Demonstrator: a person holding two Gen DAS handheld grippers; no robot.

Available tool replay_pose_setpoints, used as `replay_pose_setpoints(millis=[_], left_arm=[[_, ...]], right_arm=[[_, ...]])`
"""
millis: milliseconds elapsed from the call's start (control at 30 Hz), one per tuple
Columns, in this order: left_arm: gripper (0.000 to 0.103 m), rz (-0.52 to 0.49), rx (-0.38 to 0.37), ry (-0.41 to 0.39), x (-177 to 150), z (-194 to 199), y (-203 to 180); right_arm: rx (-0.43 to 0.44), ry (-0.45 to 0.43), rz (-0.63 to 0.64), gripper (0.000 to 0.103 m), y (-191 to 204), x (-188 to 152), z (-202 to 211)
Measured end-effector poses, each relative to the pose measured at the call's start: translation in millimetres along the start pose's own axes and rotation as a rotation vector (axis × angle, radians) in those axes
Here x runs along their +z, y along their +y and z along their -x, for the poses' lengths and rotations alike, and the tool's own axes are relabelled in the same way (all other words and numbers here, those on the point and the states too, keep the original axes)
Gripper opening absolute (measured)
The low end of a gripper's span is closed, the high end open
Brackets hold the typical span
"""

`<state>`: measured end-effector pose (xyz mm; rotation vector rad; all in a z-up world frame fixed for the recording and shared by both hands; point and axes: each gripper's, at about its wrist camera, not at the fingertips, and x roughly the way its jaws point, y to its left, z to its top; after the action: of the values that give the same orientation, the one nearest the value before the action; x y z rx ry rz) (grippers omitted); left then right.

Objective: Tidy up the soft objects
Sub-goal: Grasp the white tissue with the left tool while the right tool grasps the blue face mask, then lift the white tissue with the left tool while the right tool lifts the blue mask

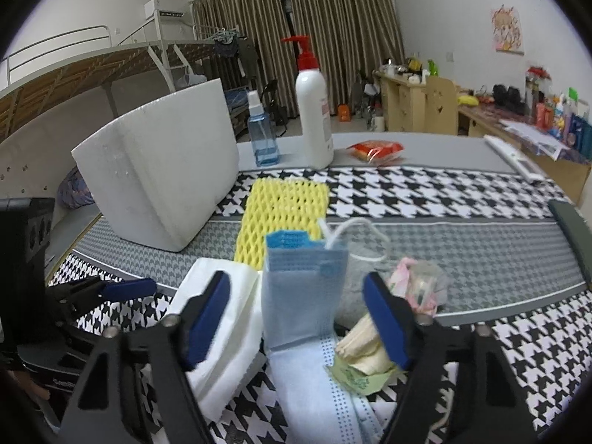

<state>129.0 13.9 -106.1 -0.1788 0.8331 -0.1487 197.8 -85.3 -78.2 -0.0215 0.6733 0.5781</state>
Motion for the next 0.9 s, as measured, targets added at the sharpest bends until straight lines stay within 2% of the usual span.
replay_pose_setpoints(millis=[200,267,333,567,700,867,900], left_arm=[[0.079,-0.014,0.0,0.012,1.2,-1.5,-3.5],[0.077,-0.026,0.014,0.016,0.4,-1.9,-5.4],[0.071,-0.039,0.022,0.019,0.0,-2.8,-7.6],[0.065,-0.088,0.058,0.035,-1.8,-6.7,-18.3],[0.053,-0.105,0.068,0.043,-1.7,-8.8,-24.0],[0.043,-0.133,0.058,0.05,-1.7,-11.3,-29.5],[0.037,-0.132,0.056,0.049,-1.2,-10.9,-29.6]], right_arm=[[0.003,0.023,-0.01,0.058,-2.3,2.4,-5.0],[0.003,0.028,-0.011,0.049,-2.0,2.2,-5.8],[0.005,0.031,-0.015,0.046,-2.5,1.7,-5.2],[0.007,0.016,-0.017,0.043,-3.9,1.5,1.3],[0.007,0.004,-0.018,0.038,-5.5,1.8,5.7],[0.005,-0.009,-0.03,0.033,-7.9,2.7,10.8],[0.003,-0.013,-0.031,0.031,-8.4,2.8,12.0]])
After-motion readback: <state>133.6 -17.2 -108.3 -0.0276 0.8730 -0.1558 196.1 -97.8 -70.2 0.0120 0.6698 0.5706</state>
